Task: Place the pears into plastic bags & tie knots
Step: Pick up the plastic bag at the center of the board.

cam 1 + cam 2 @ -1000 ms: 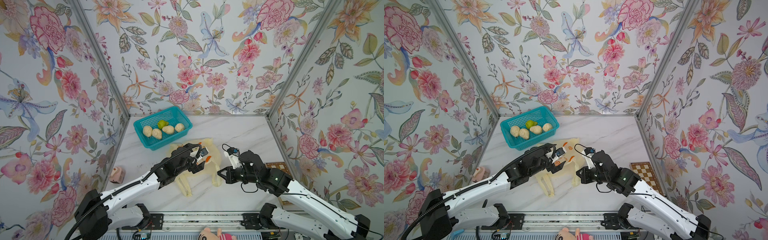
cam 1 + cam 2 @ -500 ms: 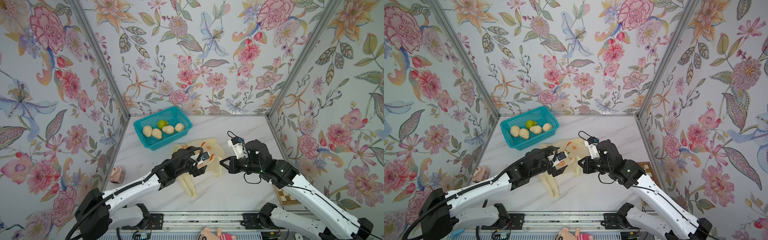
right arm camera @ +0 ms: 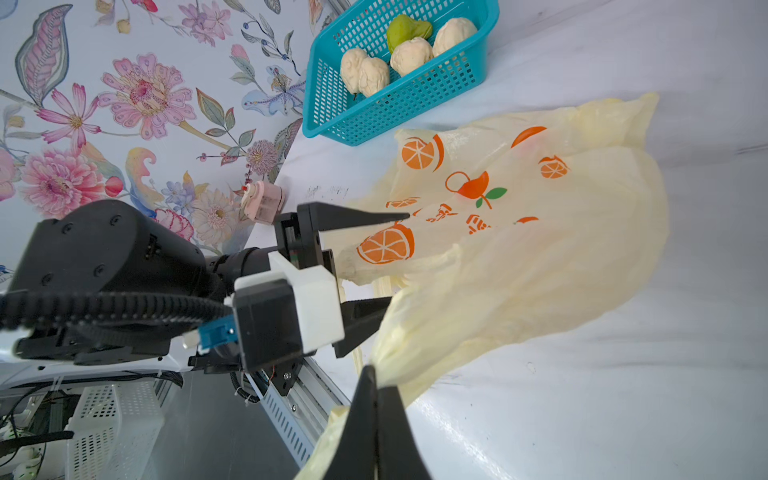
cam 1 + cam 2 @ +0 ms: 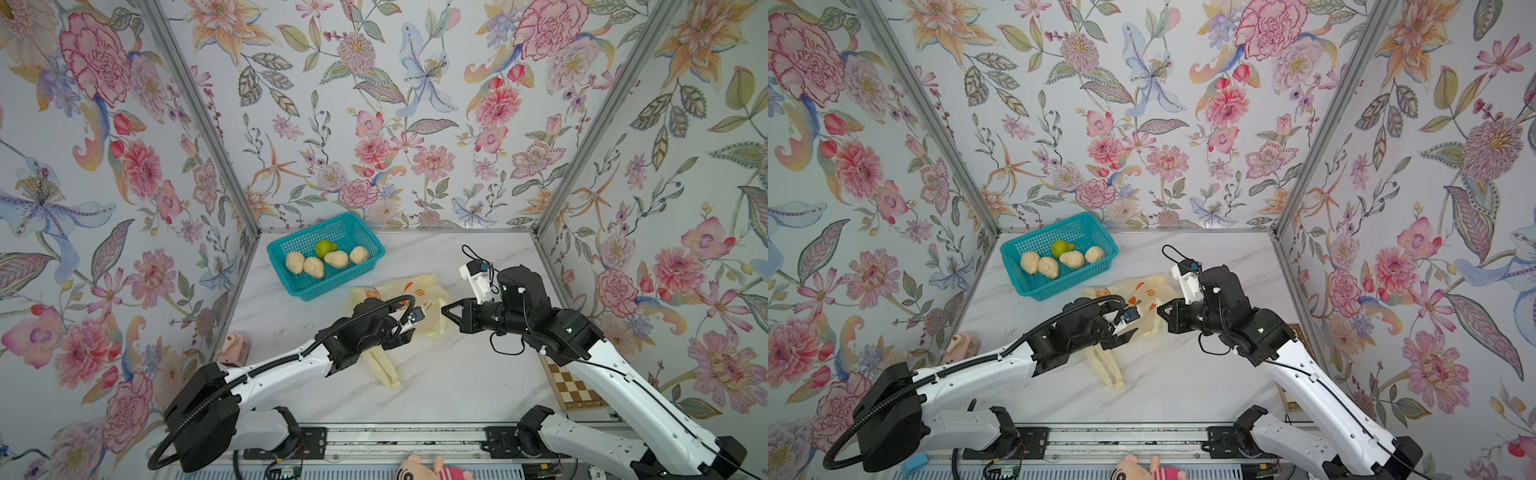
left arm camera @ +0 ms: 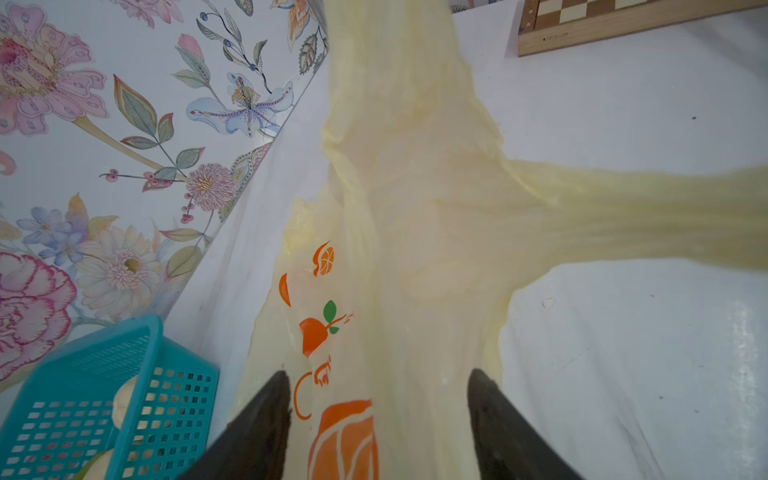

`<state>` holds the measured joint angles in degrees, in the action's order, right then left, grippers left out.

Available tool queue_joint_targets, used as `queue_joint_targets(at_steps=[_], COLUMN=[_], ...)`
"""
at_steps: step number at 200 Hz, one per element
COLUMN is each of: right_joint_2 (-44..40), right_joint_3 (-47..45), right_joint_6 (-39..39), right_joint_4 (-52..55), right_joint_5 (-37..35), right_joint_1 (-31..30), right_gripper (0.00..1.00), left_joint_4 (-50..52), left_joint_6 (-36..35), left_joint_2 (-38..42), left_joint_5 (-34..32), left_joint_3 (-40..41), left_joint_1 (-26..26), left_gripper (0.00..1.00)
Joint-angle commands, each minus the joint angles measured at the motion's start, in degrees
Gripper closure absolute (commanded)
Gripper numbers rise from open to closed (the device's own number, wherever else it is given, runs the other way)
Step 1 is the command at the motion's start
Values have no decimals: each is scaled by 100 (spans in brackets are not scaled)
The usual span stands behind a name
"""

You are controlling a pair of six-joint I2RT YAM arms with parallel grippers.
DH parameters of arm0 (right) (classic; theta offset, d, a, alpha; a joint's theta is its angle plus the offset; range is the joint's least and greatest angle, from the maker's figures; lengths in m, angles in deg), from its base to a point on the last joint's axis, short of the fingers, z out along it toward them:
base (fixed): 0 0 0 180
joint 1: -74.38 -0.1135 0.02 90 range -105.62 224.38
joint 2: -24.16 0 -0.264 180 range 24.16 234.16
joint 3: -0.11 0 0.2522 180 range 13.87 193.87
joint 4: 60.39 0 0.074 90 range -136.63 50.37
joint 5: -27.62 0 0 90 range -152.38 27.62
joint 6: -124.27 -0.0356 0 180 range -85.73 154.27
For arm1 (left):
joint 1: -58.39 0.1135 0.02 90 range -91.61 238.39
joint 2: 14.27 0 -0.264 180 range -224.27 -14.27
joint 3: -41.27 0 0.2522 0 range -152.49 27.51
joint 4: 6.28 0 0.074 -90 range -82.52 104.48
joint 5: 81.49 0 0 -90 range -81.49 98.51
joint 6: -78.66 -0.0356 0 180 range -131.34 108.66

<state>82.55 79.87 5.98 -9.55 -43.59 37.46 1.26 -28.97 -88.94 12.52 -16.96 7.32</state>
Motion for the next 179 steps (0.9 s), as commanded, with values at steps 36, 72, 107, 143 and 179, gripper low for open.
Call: queue_joint_targets(at_steps=[36,72,107,143,179], right_joint_2=[1062,1110,392,-378,-749], right_joint_3=[1191,1607,1080,-84,-1400], right_joint_6=[733,739,667,327,-379], right_joint_4=[61,62,26,-365,-1859], right_joint_5=[-167,-465,-683,-341,1144], right_joint_1=[741,1414,2148,2549,2536], right_gripper=[81,33,19,19,19], left_joint_4=[108,35,-389,-980,-1035], left_joint_6=[918,2269,3963,4987,5308], left_joint_2=[-377,-566,-610,-742,-881], left_joint_5=[-293,-274,-397,-68,120], left_joint_3=[-945,-1604,-1721,-1658,-1776], left_joint_1=[-9,48,361,510,508], left_gripper=[92,95,97,100,100])
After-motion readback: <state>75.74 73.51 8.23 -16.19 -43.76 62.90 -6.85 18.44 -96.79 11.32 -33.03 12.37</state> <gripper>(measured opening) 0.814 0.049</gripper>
